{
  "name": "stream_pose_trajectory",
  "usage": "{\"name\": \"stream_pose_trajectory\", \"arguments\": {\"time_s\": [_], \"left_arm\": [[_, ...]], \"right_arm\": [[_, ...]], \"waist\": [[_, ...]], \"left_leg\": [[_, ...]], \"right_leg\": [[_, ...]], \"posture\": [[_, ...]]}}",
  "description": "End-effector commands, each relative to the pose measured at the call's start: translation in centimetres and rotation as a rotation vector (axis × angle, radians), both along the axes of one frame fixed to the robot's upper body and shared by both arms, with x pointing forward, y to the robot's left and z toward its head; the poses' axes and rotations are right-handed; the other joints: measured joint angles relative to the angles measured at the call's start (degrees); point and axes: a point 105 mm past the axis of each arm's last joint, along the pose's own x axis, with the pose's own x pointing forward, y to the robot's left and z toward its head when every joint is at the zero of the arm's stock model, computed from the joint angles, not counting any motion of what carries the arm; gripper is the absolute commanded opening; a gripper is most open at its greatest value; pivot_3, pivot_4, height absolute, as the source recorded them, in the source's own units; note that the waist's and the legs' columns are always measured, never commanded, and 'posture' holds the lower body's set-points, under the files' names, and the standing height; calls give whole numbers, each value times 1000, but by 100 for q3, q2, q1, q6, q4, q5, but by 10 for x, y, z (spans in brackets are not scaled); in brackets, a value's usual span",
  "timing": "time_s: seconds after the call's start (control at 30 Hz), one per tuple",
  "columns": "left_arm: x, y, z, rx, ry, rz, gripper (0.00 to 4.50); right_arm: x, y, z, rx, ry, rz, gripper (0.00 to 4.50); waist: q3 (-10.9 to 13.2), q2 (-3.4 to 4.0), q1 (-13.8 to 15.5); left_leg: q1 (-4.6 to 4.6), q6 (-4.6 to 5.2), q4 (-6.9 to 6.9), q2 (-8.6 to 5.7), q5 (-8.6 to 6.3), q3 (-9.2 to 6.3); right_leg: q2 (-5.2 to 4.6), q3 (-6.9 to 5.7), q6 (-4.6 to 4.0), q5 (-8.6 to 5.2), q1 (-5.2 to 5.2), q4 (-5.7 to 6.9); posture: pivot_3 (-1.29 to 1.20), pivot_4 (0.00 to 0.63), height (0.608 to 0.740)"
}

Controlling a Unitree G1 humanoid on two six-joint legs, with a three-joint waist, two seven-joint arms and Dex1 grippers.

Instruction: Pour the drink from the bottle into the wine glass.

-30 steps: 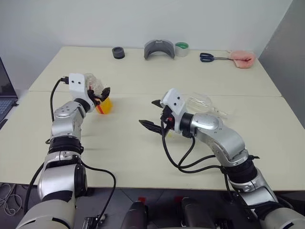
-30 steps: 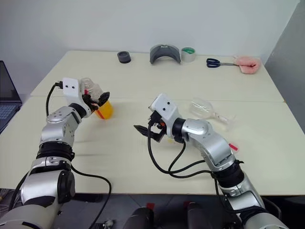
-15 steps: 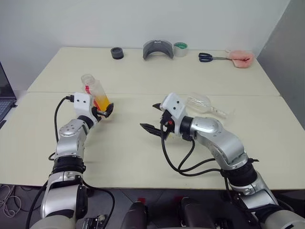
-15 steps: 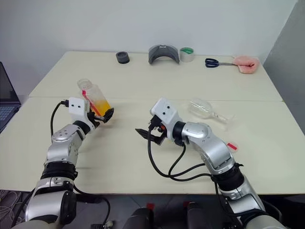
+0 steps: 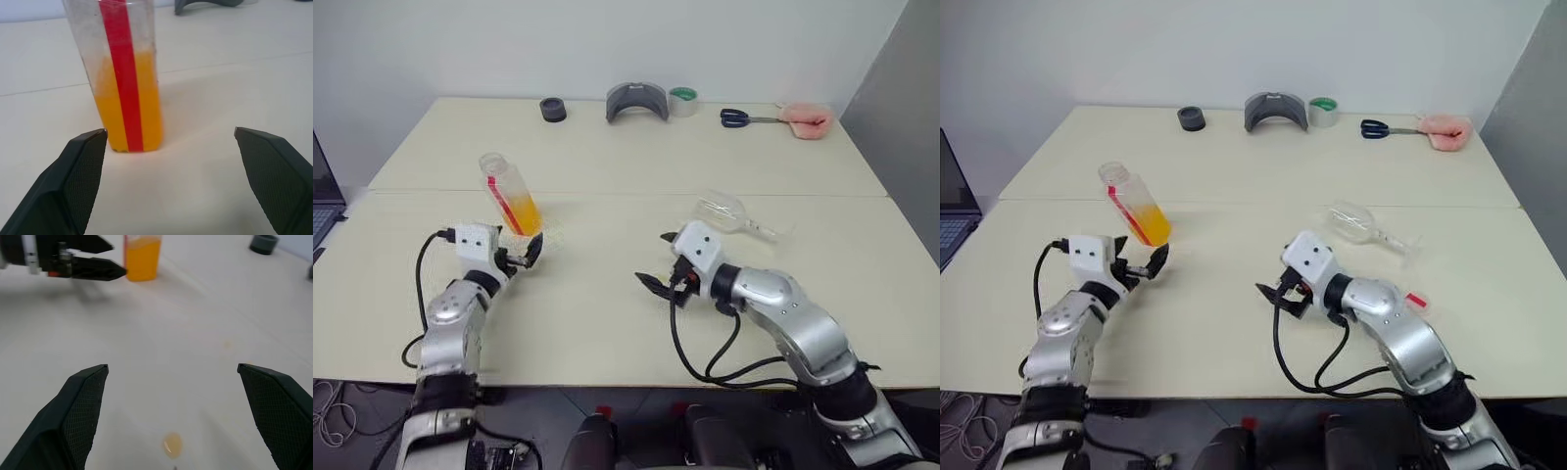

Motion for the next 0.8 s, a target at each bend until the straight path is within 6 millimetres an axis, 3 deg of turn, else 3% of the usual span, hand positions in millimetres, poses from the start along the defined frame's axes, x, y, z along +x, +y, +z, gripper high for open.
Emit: {"name": "stream_pose_trajectory", "arguments": {"time_s": [0.03,0.17,0.27,0.33,0.5,0.8], "left_arm": [[-17,-31,13,-11,-28,-168,4467],[-34,-75,13,26,-9,-410,4467],[-42,-111,23,60,-15,-658,4467],[-44,-125,26,102,-16,-765,4467],[-42,-144,30,189,-25,-939,4467],[-28,-170,36,172,-76,-1029,4467]], "right_arm": [[0,-23,23,-35,-156,-162,4500],[6,-47,18,-249,-283,-305,4500],[22,-64,2,-540,-350,-401,4500],[32,-76,-3,-620,-350,-466,4500],[58,-100,-7,-779,-394,-585,4500],[93,-139,-26,-1001,-416,-673,4500]], "waist": [[0,0,14],[0,1,90],[0,1,102],[0,1,100],[0,1,86],[0,1,86]], "left_leg": [[1,1,0,-1,-1,1],[4,11,0,-7,-6,7],[9,12,-3,-5,-7,13],[14,13,-4,-4,-7,16],[21,14,-11,-2,-8,30],[19,15,-9,-5,-9,37]], "right_leg": [[0,-1,0,0,2,-1],[1,-1,1,0,9,-8],[6,-1,1,0,11,-15],[9,-2,1,0,14,-17],[10,8,1,0,15,-21],[6,12,0,0,15,-25]], "posture": [[0,150,740],[0,150,740],[0,150,740],[0,150,740],[0,150,740],[0,150,740]]}}
